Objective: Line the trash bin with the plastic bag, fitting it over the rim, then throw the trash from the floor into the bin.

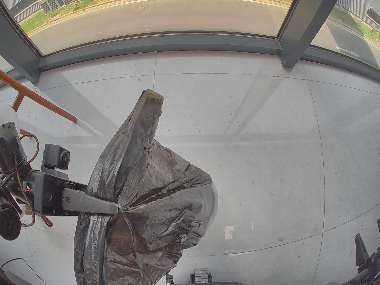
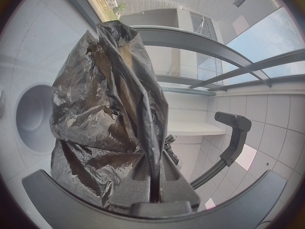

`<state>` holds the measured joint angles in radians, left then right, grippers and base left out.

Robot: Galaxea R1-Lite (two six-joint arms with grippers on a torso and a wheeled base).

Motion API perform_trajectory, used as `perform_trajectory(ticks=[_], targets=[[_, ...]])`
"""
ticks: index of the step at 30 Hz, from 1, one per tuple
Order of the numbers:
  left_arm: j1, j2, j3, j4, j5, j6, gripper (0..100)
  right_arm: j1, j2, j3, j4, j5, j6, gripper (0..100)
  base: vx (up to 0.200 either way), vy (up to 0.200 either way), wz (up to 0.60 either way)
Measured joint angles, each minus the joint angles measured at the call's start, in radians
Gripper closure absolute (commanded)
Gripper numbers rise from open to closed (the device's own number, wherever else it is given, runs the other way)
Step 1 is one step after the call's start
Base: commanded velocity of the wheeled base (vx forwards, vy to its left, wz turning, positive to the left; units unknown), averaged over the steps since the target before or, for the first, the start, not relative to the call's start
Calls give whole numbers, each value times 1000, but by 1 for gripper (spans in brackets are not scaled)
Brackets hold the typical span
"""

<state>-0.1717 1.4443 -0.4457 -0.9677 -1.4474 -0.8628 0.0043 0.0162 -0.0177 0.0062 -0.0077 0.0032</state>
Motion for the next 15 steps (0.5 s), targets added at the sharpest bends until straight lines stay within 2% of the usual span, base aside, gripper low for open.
perform_trajectory(ticks=[5, 8, 12, 15], targets=[[24, 16, 23, -3, 3, 1, 100, 0, 0, 0, 0, 0, 0, 0, 0, 0, 0], [28, 34, 28, -7, 37, 19, 100, 0, 0, 0, 0, 0, 0, 0, 0, 0, 0], [11, 60, 36, -17, 150, 72, 100, 0, 0, 0, 0, 0, 0, 0, 0, 0, 0], [-23, 90, 47, -24, 285, 131, 100, 0, 0, 0, 0, 0, 0, 0, 0, 0, 0]])
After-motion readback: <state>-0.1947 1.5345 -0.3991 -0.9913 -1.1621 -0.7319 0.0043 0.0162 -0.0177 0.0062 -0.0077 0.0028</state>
